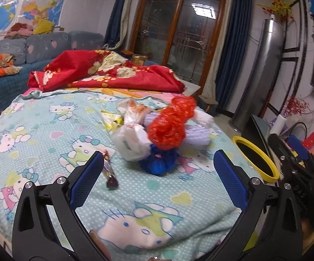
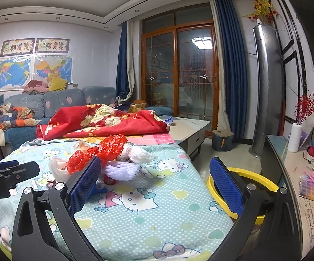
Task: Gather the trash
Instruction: 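Move both grippers toward the trash pile on the bedsheet, then grasp the red plastic bag with the right gripper while the left gripper grasps the white plastic bag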
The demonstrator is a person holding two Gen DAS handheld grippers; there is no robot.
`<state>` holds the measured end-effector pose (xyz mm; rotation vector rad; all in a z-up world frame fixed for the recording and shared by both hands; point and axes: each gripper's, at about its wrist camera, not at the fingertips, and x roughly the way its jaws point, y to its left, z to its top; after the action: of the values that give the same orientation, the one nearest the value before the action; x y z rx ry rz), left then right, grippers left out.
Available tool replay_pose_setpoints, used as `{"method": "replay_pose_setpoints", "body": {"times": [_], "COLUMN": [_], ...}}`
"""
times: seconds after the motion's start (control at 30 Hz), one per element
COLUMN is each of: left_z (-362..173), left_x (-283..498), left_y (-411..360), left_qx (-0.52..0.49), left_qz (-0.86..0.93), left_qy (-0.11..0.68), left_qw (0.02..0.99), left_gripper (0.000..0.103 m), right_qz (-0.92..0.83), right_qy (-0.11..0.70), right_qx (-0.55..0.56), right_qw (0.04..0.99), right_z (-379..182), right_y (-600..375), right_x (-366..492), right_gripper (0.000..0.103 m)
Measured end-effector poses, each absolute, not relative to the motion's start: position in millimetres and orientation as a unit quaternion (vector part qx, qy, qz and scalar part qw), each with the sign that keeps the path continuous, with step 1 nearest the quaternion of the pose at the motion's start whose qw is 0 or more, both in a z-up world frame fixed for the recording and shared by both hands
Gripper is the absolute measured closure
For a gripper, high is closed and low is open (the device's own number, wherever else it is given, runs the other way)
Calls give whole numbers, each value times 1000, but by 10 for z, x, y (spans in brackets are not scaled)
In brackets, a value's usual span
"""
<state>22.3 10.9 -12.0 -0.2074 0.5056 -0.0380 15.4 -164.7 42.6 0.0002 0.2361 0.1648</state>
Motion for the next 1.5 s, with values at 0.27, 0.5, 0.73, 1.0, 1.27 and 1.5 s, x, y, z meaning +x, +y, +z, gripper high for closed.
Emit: {"method": "replay_pose_setpoints", "body": {"times": [0.27,0.5,0.73,1.0,1.27,1.5], "left_z": [-68,-6,-138,-418,-624,-539], "left_x": [537,706,948,1278,1393,1264], "left_y": [527,877,1066,910,829,774], "left_qx": [-146,-168,-213,-208,-218,-219], "left_qz": [11,29,-26,-57,-71,-76], "left_qy": [257,263,297,363,401,388], "left_qw": [955,949,930,907,887,892], "left_gripper": [10,10,10,11,45,72], "right_qz": [131,182,196,196,242,283], "right_qy": [159,212,286,377,420,385], "right_qx": [-8,8,31,51,104,112], "right_qw": [978,960,937,904,869,872], "right_z": [527,619,601,350,166,333], "right_y": [-1403,-1050,-810,-666,-653,-641], "right_x": [543,952,1414,1856,2070,1941], "right_gripper": [6,6,6,6,48,69]}}
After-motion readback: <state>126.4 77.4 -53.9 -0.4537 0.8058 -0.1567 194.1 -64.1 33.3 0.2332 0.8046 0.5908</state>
